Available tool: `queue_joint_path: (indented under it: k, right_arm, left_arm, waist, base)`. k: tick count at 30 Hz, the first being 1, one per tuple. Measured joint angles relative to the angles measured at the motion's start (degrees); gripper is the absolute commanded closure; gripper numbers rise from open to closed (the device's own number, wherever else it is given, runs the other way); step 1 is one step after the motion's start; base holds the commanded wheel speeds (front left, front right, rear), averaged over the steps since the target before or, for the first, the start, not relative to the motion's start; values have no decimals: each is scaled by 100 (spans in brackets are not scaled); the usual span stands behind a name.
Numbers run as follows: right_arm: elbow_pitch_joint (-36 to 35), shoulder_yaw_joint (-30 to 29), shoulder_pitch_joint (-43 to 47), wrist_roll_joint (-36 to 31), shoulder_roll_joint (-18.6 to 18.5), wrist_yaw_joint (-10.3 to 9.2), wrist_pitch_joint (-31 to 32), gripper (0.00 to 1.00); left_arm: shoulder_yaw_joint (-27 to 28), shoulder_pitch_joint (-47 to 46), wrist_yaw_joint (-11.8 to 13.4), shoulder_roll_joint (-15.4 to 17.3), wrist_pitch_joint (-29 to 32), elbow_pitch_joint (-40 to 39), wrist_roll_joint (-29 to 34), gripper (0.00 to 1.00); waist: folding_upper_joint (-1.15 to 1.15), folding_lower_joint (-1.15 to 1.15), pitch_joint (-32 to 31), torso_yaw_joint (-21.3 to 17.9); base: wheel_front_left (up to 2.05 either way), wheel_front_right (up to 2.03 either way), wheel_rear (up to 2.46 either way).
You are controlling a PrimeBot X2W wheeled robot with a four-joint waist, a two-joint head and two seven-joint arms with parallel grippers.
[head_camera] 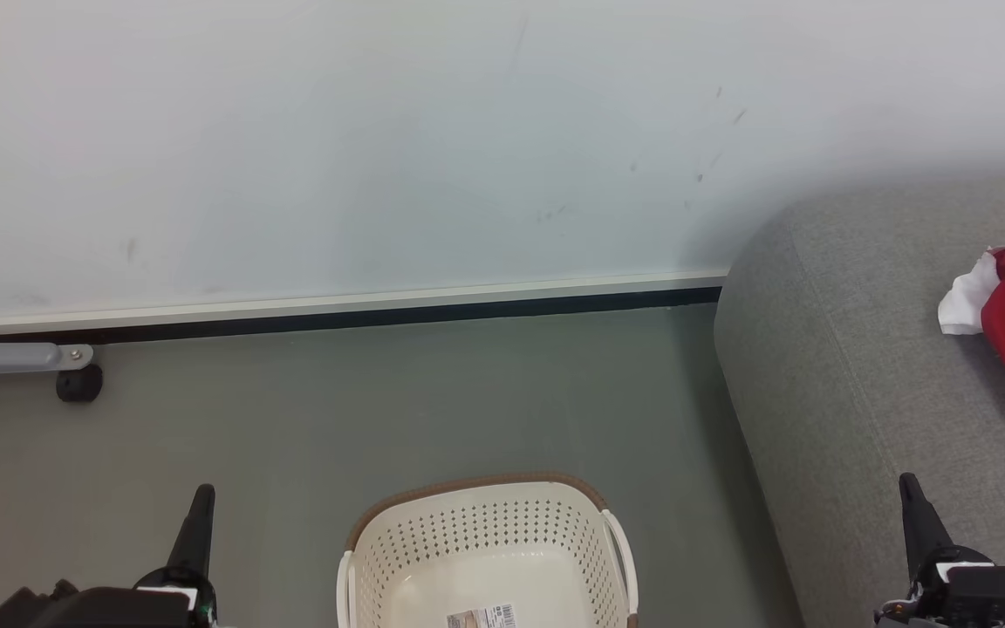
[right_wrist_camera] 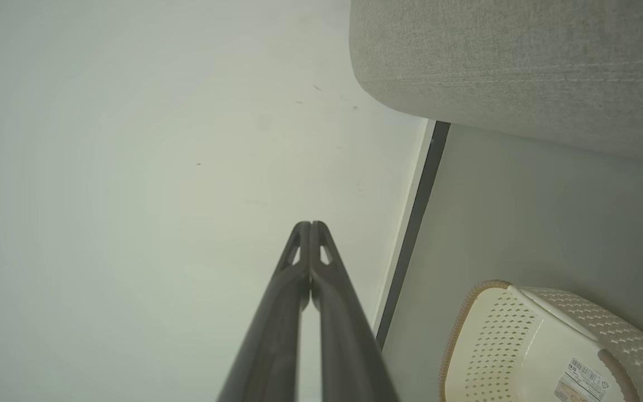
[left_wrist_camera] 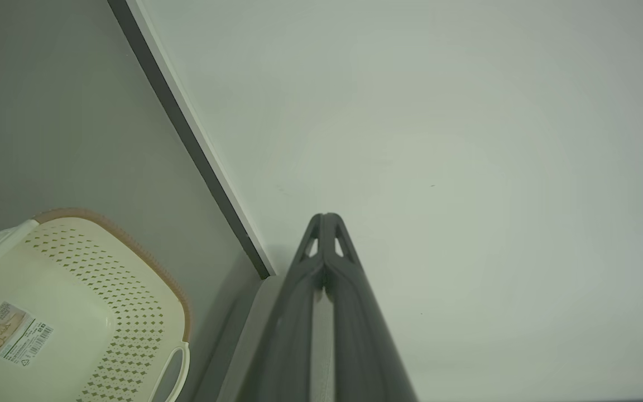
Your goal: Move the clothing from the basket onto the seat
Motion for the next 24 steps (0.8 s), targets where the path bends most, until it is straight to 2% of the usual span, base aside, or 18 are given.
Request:
queue_joint_path:
  k: [10, 24]
  right_arm:
    - [62, -214, -57, 655, 98, 114, 112, 100]
    - [63, -225, -59, 665, 108, 123, 112, 100]
  left_arm:
    - [81, -110, -124, -53, 103, 74, -645, 100]
    - [87, -110, -144, -59, 103, 82, -733, 100]
  waist:
    - [0, 0, 8, 21]
    - [0, 0, 8, 22]
  base:
    - [0, 0, 0]
    - [0, 0, 0]
